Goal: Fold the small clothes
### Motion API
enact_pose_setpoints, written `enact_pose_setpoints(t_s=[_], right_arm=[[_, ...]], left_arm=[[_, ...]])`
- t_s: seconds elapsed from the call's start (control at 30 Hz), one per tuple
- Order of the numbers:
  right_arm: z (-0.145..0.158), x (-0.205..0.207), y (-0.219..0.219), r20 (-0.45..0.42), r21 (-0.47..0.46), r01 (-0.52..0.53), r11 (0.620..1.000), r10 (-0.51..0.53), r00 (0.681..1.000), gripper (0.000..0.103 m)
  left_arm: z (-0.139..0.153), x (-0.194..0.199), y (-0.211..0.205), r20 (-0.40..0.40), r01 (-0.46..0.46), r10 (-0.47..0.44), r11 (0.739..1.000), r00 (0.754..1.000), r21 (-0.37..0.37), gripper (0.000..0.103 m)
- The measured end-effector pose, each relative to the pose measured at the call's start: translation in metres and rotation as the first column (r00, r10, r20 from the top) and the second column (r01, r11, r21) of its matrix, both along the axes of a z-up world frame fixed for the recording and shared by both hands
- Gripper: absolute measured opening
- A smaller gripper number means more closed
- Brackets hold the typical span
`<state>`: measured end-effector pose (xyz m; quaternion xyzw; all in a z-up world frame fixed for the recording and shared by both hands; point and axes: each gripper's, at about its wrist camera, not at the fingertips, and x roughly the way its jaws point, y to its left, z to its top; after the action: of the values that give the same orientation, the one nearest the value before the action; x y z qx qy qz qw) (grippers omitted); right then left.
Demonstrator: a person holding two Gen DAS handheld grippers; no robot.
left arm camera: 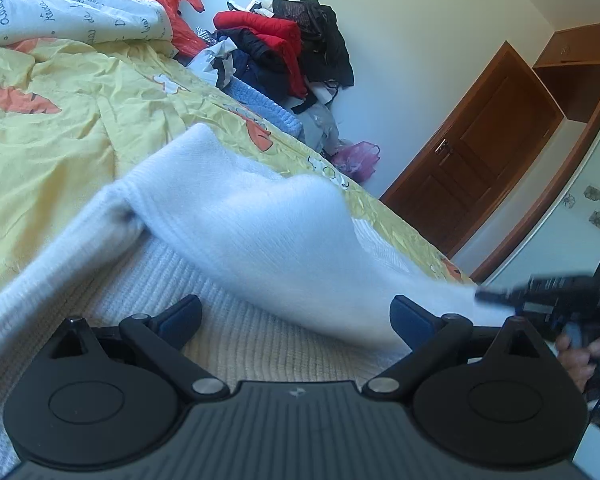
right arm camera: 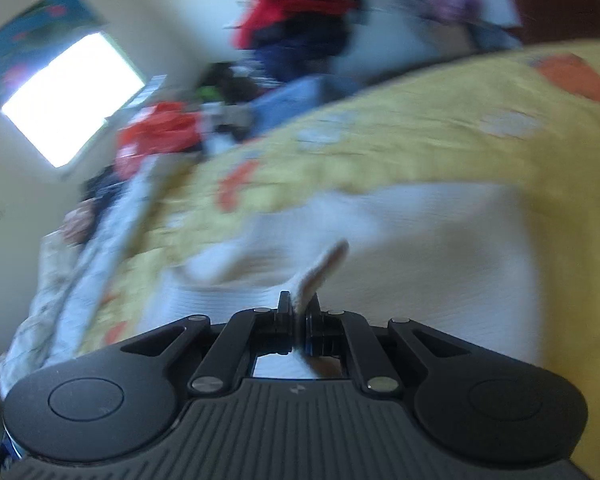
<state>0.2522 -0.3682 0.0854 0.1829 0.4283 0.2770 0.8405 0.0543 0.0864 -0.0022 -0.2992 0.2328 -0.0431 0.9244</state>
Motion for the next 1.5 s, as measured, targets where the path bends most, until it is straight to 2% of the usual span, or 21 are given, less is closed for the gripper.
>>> enact_pose_setpoints(t_s=[0.1,0.3,0.4,0.57,0.63,0.73,0.77,0.8,0.83,0.9,0.93,1.0,1.13,1.23,1.27,1.33,1.4,1.5], right_arm=[[-0.023,-0.002,-0.016,-0.042,-0.019,0.032,0.999,-0.033,0.999,0.010],[-0.060,-0.015,-0.011,-0.056,-0.046,0.036,0.998,-0.038,0.998,0.010],[-0.061,-0.017,-0.020,-0.063,0.005,0.060,0.998,-0.060,0.996,0.009],[-0.042,-0.021,-0.050,-0.003,0.074,0.122,0.990,-0.123,0.992,0.008],[-0.044,-0.018,-0.062,-0.014,0.072,0.166,0.983,-0.166,0.986,0.003],[-0.058,-0.015,-0.071,-0.054,0.050,0.189,0.981,-0.187,0.981,0.004],[-0.062,-0.016,-0.072,-0.072,0.063,0.187,0.980,-0.182,0.981,0.007],[-0.066,-0.017,-0.072,-0.090,0.098,0.187,0.978,-0.178,0.980,0.016],[-0.068,-0.019,-0.074,-0.107,0.135,0.203,0.970,-0.190,0.976,0.033],[-0.071,-0.022,-0.077,-0.115,0.219,0.217,0.951,-0.196,0.974,0.052],[-0.071,-0.022,-0.076,-0.112,0.243,0.220,0.945,-0.198,0.974,0.058],[-0.070,-0.021,-0.072,-0.112,0.250,0.212,0.945,-0.190,0.976,0.060],[-0.068,-0.013,-0.058,-0.106,0.181,0.182,0.967,-0.164,0.981,0.061],[-0.066,-0.017,-0.046,-0.085,0.152,0.148,0.977,-0.137,0.987,0.060],[-0.064,-0.021,-0.042,-0.063,0.123,0.118,0.985,-0.111,0.992,0.055],[-0.064,-0.025,-0.021,-0.059,0.040,0.032,0.999,-0.030,0.998,0.010],[-0.064,-0.031,-0.008,0.001,-0.059,0.000,0.998,0.000,1.000,0.010],[-0.049,-0.030,-0.010,0.040,-0.062,0.021,0.998,-0.018,0.999,0.009]], left_arm=[[0.000,0.000,0.000,-0.001,0.000,0.000,1.000,1.000,0.003,0.101],[0.000,0.001,-0.001,-0.003,0.001,-0.001,1.000,1.000,0.012,0.101],[0.000,0.001,0.000,-0.004,0.001,-0.001,1.000,1.000,0.014,0.101],[0.000,0.001,0.000,-0.003,0.001,-0.001,1.000,1.000,0.013,0.101],[0.000,0.001,0.000,-0.003,0.001,-0.001,1.000,1.000,0.012,0.101],[0.000,0.001,0.000,-0.003,0.001,-0.001,1.000,1.000,0.013,0.101],[0.000,0.001,0.000,-0.003,0.001,-0.001,1.000,1.000,0.013,0.101],[0.000,0.001,0.000,-0.003,0.001,-0.001,1.000,1.000,0.014,0.101],[0.000,0.001,-0.001,-0.004,0.000,0.000,1.000,1.000,0.015,0.101],[0.000,0.001,-0.001,-0.004,0.000,0.000,1.000,1.000,0.015,0.101],[0.000,0.001,-0.001,-0.003,0.000,0.000,1.000,1.000,0.014,0.101],[0.000,0.001,-0.001,-0.003,0.000,0.000,1.000,1.000,0.014,0.101],[0.000,0.001,-0.001,-0.003,0.000,0.000,1.000,1.000,0.014,0.101],[0.000,0.001,-0.001,-0.003,0.000,0.000,1.000,1.000,0.014,0.101],[0.000,0.001,-0.001,-0.003,0.000,0.000,1.000,1.000,0.014,0.101],[0.000,0.001,0.000,-0.003,0.000,0.000,1.000,1.000,0.014,0.101],[0.000,0.001,0.000,-0.003,0.000,0.000,1.000,1.000,0.014,0.101],[0.000,0.001,0.000,-0.003,0.000,0.000,1.000,1.000,0.014,0.101]])
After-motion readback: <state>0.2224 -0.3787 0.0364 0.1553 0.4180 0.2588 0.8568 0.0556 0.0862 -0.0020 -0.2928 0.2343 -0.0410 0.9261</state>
